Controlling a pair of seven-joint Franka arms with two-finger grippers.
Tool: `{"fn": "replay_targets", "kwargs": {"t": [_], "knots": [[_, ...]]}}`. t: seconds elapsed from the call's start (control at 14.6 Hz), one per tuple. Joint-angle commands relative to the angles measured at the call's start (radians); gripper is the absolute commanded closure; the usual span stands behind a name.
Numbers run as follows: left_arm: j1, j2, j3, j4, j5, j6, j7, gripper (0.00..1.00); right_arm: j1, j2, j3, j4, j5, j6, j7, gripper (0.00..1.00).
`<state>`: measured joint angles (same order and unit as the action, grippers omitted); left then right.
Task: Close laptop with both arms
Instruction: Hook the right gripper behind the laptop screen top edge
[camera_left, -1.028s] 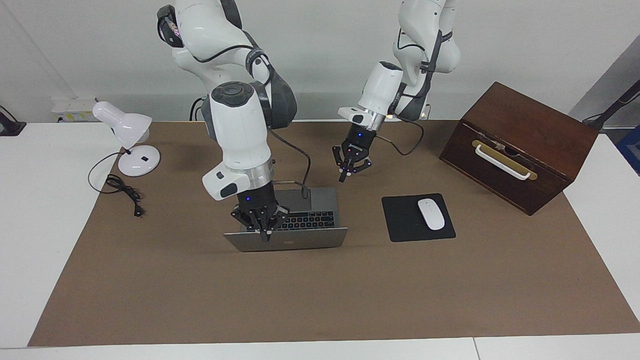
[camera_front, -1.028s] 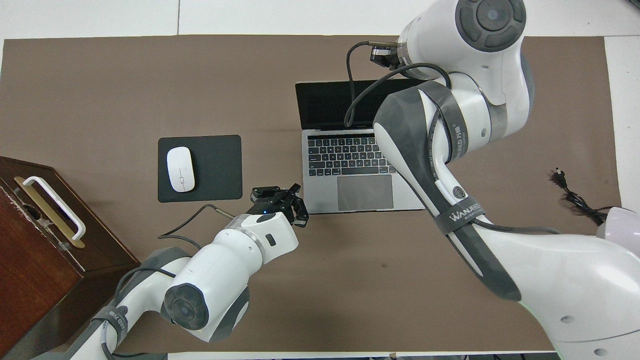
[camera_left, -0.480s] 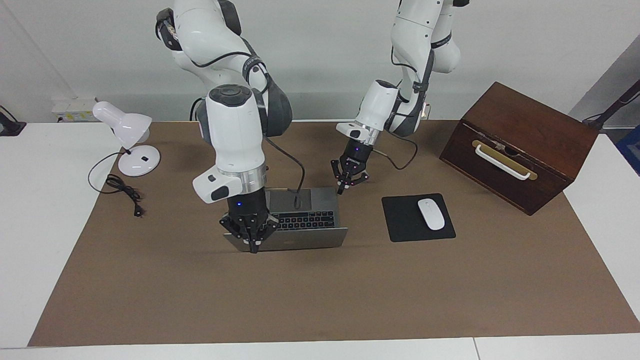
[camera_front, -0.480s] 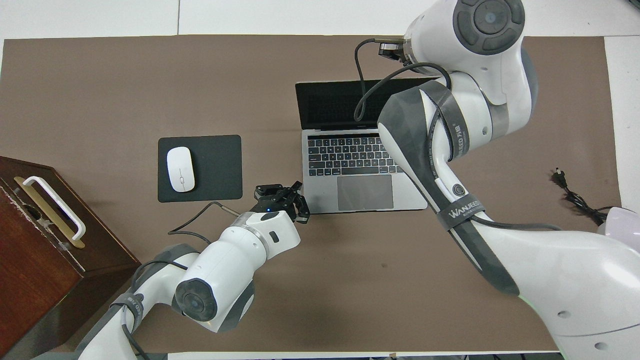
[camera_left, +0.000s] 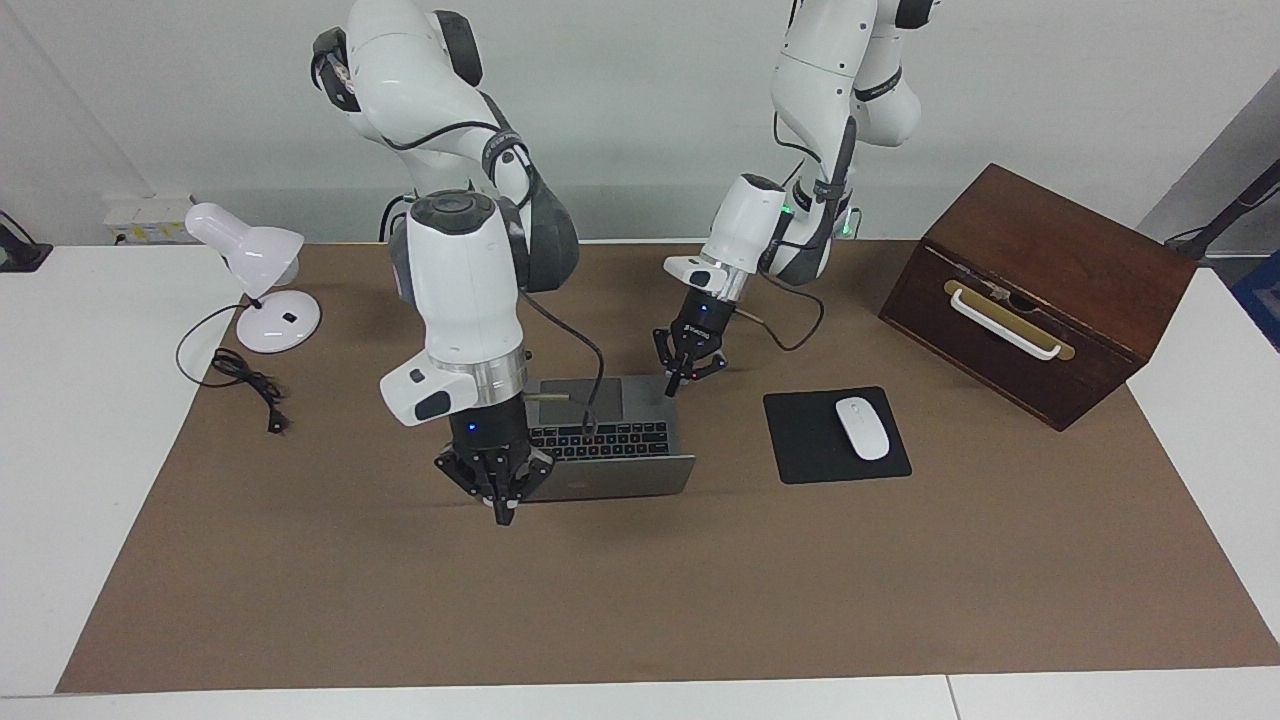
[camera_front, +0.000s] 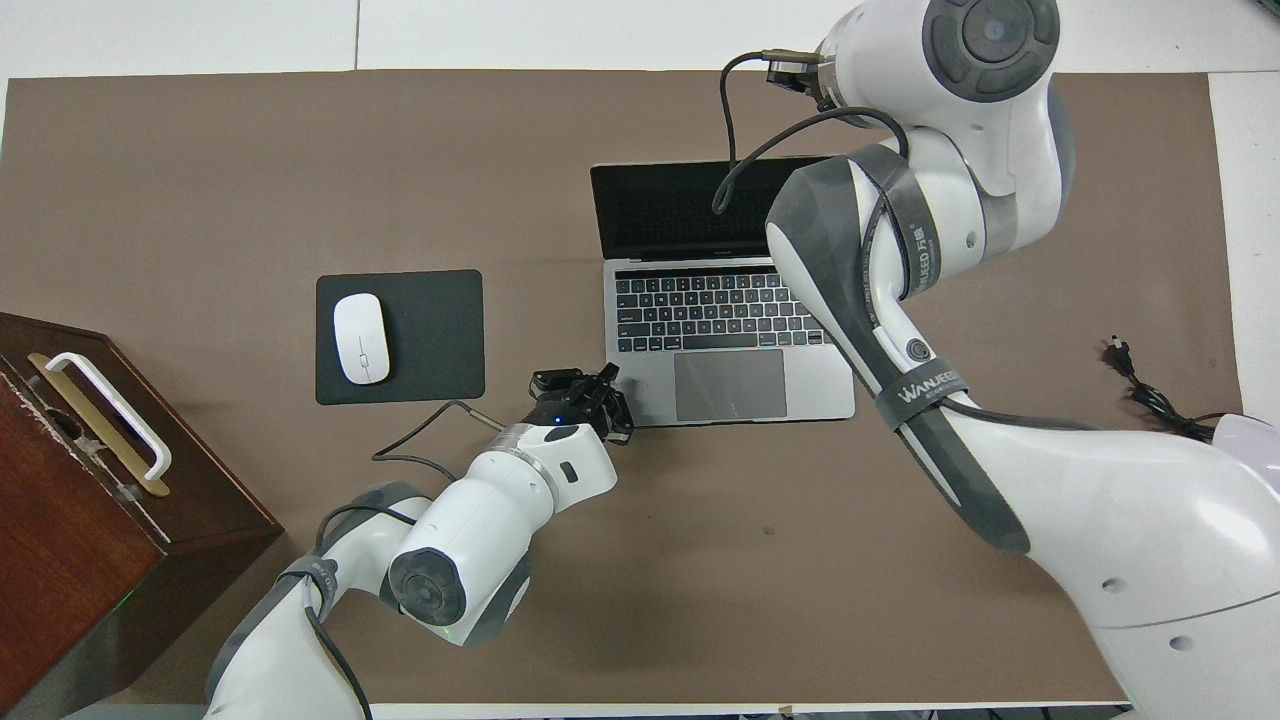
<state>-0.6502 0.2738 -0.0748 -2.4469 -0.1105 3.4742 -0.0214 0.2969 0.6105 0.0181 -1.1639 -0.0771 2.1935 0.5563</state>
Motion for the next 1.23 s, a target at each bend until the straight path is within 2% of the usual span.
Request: {"fn": "replay_targets", "kwargs": {"t": [0.0,0.34,0.69,1.03,1.17], "knots": [[-0.02,0.027,0.016,0.019,-0.003,0.026,0.015,1.0,-0.007,0.014,0.014,0.026,0.036,0.008,0.002,1.0],[-0.031,0.028,0.016,0.0,-0.001,0.028,0.026,1.0,-0.001,0.012,0.014,0.015,0.04,-0.007,0.0,1.0],[-0.034,0.035,0.016,-0.006,-0.001,0.026,0.031,1.0,0.004,-0.015,0.016,-0.043,0.048,-0.037,0.002,1.0],[-0.034,0.033,0.016,-0.033,-0.001,0.026,0.067,1.0,0.008,-0.043,0.025,-0.082,0.118,-0.133,0.017,1.0],[-0.034,0.032,0.016,-0.052,-0.001,0.026,0.069,1.0,0.008,-0.052,0.028,-0.083,0.192,-0.178,0.051,1.0]]}}
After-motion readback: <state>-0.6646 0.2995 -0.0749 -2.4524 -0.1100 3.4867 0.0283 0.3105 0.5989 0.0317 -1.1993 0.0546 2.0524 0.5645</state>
